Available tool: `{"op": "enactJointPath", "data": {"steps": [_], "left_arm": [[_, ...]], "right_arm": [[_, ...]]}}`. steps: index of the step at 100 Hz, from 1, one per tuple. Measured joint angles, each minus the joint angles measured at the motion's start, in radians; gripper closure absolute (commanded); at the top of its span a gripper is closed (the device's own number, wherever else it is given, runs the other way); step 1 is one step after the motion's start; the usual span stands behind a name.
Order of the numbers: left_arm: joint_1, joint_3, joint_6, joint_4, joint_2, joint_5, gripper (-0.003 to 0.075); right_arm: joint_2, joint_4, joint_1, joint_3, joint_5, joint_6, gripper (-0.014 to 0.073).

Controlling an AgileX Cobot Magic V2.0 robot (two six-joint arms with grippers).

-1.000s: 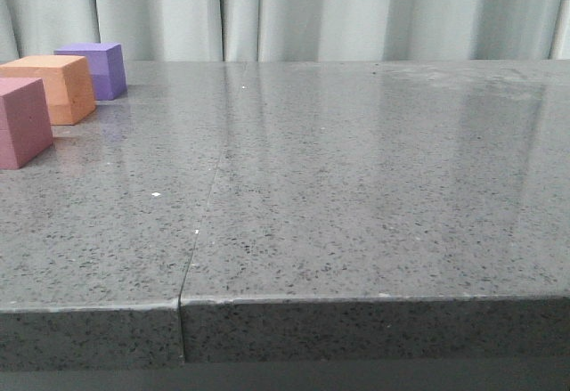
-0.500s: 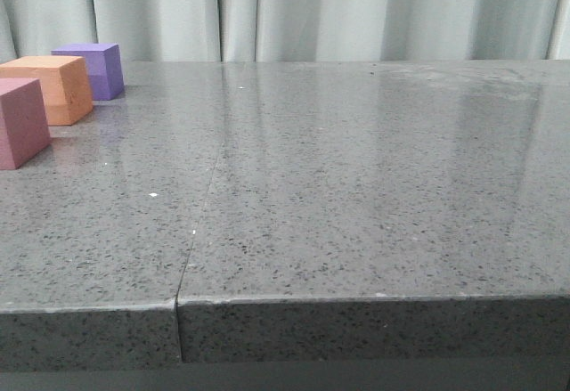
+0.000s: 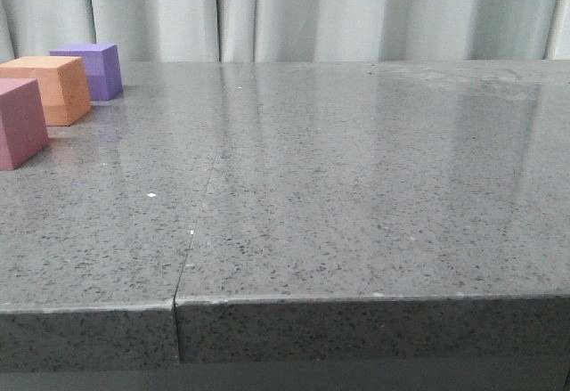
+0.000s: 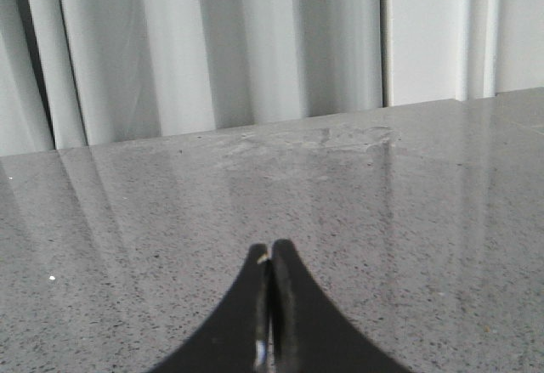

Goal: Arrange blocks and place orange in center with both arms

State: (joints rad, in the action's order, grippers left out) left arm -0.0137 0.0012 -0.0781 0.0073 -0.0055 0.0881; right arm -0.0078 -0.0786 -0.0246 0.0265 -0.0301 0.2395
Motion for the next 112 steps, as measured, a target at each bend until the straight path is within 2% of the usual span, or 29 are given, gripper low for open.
{"op": "enactJointPath", "data": {"steps": [48,112], "left_arm": [[0.000,0.000,0.000,0.000,0.000,-0.002,0.0741],[0.000,0.000,0.000,0.000,0.000,-0.002,0.0741]], "right_arm": [[-0.002,0.004,-0.008,0.000,0.058,-0.063,0.0663],[-0.002,0.002,-0.008,0.000,0.058,-0.067,0.0663]]}}
